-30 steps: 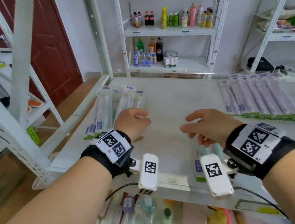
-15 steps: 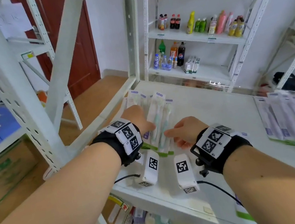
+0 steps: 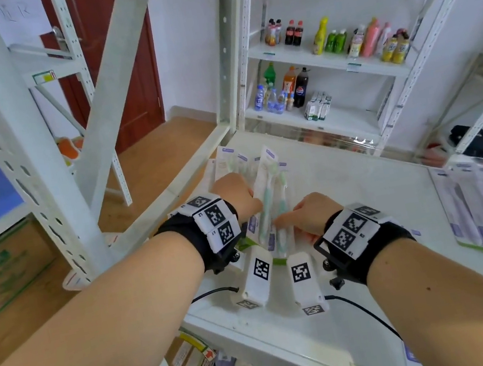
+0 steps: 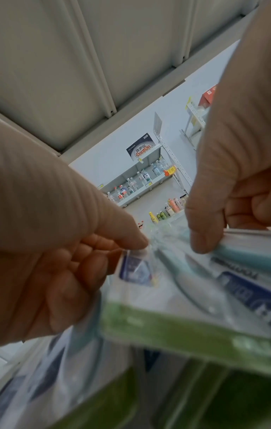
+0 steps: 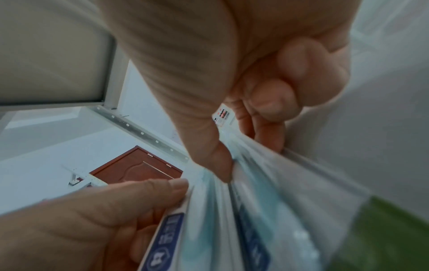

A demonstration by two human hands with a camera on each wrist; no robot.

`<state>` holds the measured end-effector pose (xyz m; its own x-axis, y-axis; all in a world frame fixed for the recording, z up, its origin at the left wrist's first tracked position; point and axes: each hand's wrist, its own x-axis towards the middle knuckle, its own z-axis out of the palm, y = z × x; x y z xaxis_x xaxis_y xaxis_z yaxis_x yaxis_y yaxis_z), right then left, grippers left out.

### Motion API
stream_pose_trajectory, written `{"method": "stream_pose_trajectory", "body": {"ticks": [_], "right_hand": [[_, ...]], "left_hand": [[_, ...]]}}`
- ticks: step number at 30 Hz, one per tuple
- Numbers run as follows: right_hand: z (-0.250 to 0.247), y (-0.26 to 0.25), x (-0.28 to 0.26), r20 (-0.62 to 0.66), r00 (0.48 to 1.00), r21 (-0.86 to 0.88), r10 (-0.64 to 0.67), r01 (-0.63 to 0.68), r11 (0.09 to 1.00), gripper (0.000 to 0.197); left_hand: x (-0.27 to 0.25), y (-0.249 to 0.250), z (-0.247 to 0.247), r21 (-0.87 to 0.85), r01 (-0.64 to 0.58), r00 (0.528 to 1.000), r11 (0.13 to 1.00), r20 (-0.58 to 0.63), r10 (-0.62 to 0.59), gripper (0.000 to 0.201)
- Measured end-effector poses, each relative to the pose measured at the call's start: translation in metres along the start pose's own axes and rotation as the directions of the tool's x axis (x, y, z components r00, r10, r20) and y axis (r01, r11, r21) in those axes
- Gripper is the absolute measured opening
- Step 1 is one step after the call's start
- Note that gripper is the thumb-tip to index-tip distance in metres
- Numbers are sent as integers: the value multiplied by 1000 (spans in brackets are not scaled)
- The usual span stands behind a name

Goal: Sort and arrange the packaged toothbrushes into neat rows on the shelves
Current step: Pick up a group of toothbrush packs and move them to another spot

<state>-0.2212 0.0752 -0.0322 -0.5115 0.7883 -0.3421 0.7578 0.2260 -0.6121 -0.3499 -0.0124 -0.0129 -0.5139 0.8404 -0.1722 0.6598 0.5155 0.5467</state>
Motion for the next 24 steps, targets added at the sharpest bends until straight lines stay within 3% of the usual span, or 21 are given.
{"method": "stream_pose_trajectory", "body": {"ticks": [3,8,13,17,24], "right_hand": [[-4,4,1,2,1000,53,26,-26,998,27],[-16,16,-2,-24,998,259,51,-43,965,37],[-35,39,-14,15,997,544,73,-69,836,34],[-54,64,-32,-9,997,579,75,-56,814,38],[-70,103,-74,-115,991,511,70,-2,859,32]], "left_hand": [[-2,0,-2,-49,3,1000,999,-25,-4,41],[-9,1,-6,-146,14,997,989,-70,-24,32],[-20,13,0,-328,-46,998,944,-57,28,9],[-29,27,11,-387,-63,998,920,-33,54,10],[-41,50,42,-505,-74,994,860,28,102,6]]}}
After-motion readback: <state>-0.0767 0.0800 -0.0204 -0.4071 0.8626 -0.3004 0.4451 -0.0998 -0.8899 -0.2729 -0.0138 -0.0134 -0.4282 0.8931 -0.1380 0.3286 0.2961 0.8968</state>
